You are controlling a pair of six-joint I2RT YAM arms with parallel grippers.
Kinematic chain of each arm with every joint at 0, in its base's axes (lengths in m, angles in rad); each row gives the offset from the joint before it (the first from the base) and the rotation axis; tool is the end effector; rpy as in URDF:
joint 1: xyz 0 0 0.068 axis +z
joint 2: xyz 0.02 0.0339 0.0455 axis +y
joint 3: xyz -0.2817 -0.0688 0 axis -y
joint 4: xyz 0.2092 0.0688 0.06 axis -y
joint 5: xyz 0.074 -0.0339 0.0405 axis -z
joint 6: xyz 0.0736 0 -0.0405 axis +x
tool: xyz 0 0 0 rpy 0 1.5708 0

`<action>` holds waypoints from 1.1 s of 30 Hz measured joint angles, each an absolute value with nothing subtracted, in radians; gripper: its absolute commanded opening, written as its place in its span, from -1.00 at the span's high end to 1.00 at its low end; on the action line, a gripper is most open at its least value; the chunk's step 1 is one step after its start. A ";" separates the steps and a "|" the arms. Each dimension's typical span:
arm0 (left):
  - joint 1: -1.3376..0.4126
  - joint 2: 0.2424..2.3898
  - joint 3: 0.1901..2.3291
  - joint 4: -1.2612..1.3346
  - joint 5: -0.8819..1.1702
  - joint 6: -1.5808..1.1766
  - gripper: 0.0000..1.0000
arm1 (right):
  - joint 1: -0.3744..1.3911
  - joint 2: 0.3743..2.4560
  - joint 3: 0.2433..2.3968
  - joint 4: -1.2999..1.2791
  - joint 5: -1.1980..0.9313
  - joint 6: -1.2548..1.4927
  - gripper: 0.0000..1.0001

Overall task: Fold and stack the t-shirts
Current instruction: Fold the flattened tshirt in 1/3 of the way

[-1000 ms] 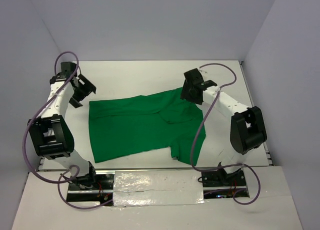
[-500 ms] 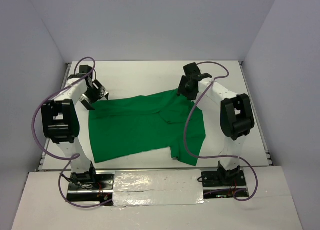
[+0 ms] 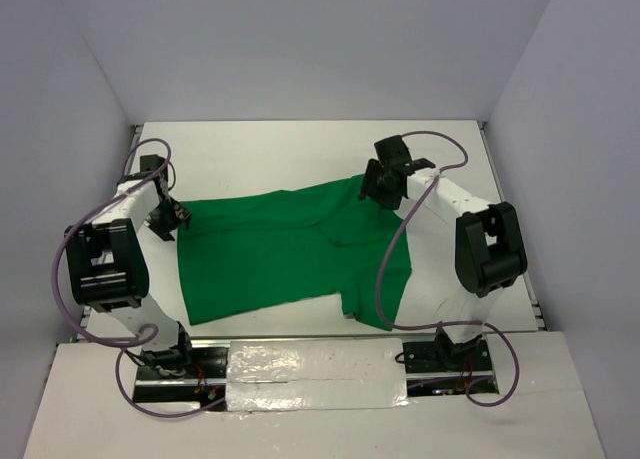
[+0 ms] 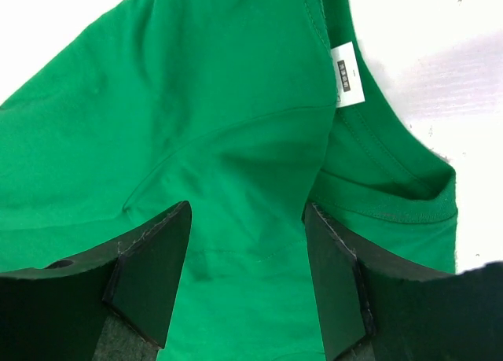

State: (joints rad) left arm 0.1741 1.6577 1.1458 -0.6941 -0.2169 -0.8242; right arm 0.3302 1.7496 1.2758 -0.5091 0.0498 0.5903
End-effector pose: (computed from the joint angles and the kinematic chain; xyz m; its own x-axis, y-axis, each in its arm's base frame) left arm 0.3009 0.0690 0.2077 -0.4452 -0.8061 -0.3899 -0.8416 0.5254 -0.1253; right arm 0.3469 0.1150 0.2259 -0.8197 0.3067 -0.4838 0.1908 0.9425 0.2743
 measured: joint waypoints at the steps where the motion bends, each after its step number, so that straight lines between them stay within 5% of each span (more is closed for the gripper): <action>1: 0.174 1.668 1.143 -0.685 -0.216 -0.830 -0.02 | 0.330 1.749 1.274 -0.509 0.049 0.590 -0.34; 4: 0.173 1.686 1.140 -0.665 -0.213 -0.842 0.20 | 0.330 1.748 1.268 -0.508 0.048 0.590 -0.34; 15: 0.173 1.735 1.138 -0.612 -0.210 -0.847 0.07 | 0.330 1.748 1.245 -0.487 0.040 0.590 -0.34; 33: 0.173 1.785 1.139 -0.577 -0.219 -0.871 0.38 | 0.330 1.741 1.227 -0.476 0.038 0.590 -0.32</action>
